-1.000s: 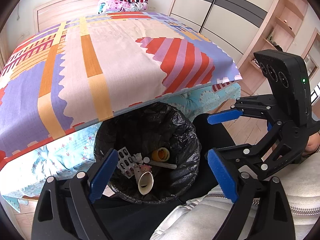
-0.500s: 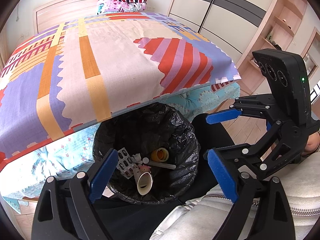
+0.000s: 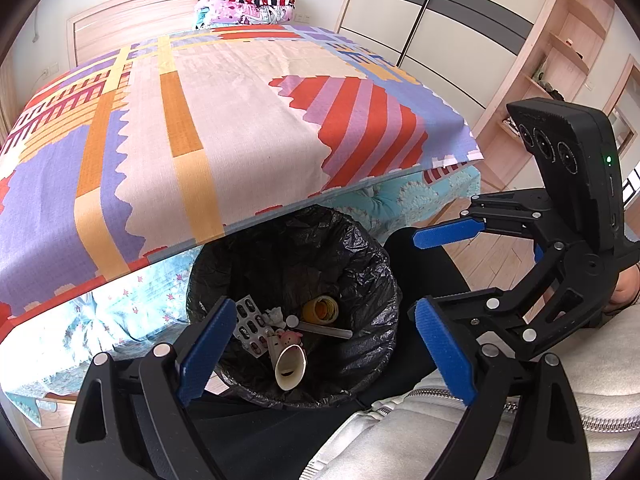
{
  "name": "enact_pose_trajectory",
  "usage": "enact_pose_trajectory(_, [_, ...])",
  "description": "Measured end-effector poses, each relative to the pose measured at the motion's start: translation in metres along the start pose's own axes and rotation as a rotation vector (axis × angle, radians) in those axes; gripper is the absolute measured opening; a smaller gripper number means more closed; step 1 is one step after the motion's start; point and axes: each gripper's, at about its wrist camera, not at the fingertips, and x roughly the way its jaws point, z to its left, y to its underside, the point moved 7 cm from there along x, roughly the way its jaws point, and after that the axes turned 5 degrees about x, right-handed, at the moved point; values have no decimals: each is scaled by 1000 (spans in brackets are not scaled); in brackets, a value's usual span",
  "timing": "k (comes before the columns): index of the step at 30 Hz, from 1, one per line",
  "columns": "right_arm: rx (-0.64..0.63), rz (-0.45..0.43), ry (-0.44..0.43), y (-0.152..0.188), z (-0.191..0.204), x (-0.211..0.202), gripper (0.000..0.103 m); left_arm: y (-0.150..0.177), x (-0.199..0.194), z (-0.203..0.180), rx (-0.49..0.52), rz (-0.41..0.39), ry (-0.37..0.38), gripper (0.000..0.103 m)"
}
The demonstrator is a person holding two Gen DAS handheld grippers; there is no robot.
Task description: Collect trash
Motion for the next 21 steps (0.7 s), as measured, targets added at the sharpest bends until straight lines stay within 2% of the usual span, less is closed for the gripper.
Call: enact_pose_trajectory(21, [-4, -4, 4, -1, 2, -1, 73, -1, -1, 0, -3, -5, 1, 88])
